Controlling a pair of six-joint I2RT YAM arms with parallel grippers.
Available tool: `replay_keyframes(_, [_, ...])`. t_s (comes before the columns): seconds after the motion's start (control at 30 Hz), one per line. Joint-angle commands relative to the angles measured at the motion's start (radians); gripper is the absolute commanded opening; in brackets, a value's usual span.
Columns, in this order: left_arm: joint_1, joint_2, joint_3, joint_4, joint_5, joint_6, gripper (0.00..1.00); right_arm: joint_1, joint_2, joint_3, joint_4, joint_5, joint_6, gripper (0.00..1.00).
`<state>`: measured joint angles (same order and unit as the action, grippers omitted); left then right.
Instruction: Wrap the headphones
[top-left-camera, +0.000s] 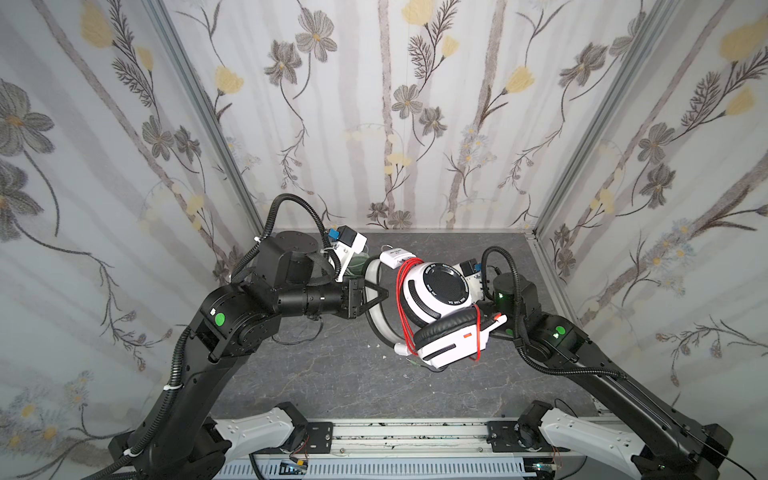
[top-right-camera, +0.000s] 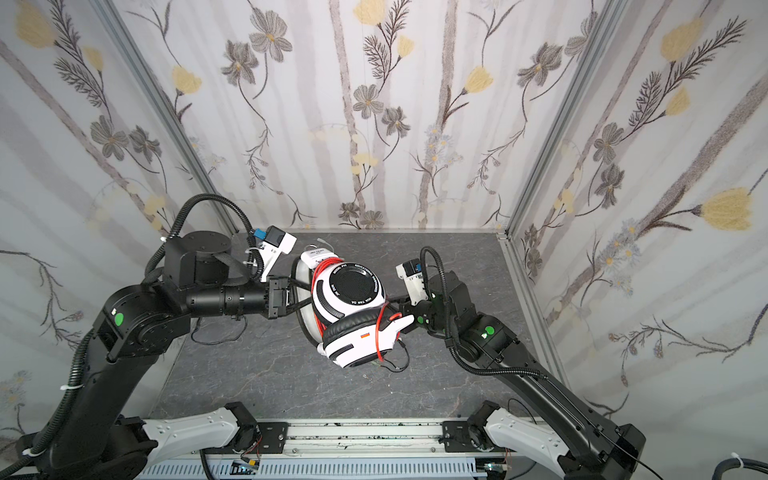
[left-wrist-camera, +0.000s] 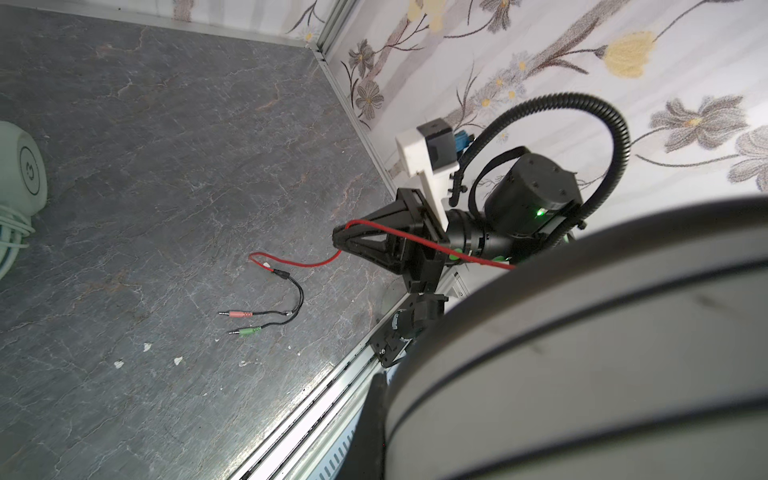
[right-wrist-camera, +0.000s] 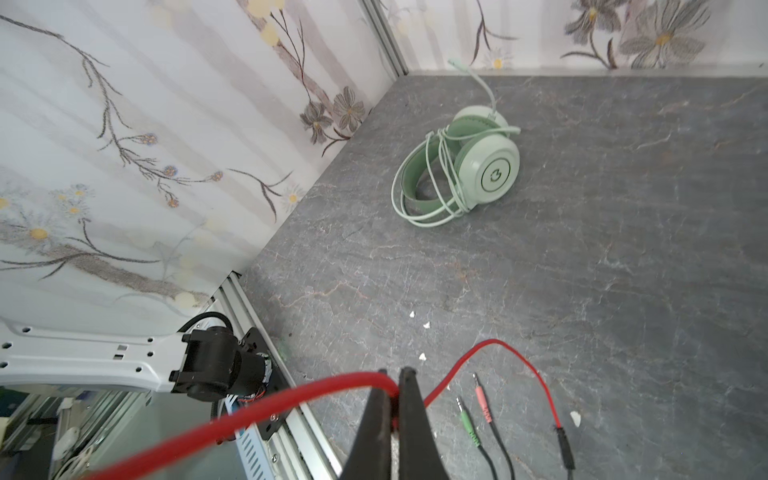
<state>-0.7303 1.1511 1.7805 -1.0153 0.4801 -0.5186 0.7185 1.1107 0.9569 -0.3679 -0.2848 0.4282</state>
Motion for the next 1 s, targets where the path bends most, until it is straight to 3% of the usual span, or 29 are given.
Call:
replay_keyframes(0.0, [0.009,-0.001,0.009,0.062,-0.061,0.008,0.0,0.001,-0.048,-0.08,0.079,-0.034,0.055,0.04])
replay_keyframes(0.2, [0.011,-0.056,-0.048,-0.08,-0.394,0.048,0.0,-0.001,-0.173,-0.201,0.11,-0.026,0.062,0.08])
replay_keyframes(0.37, [0.011,-0.144,-0.171,-0.143,-0.599,0.064,0.03,0.0,-0.219,-0.267,0.127,-0.064,0.066,0.22])
replay_keyframes(0.5, [0.011,-0.159,-0.223,-0.164,-0.568,0.101,0.03,0.0,-0.266,-0.26,0.171,-0.077,0.053,0.32])
replay_keyframes(0.63, [0.011,-0.146,-0.233,-0.161,-0.515,0.13,0.04,0.0,-0.265,-0.216,0.169,-0.085,0.019,0.32])
replay_keyframes(0.77, [0.011,-0.13,-0.237,-0.153,-0.469,0.14,0.03,0.002,-0.273,-0.227,0.256,-0.177,0.029,0.39])
replay_keyframes(0.97, [0.011,-0.116,-0.243,-0.157,-0.415,0.152,0.03,0.002,-0.328,-0.271,0.356,-0.217,-0.01,0.5])
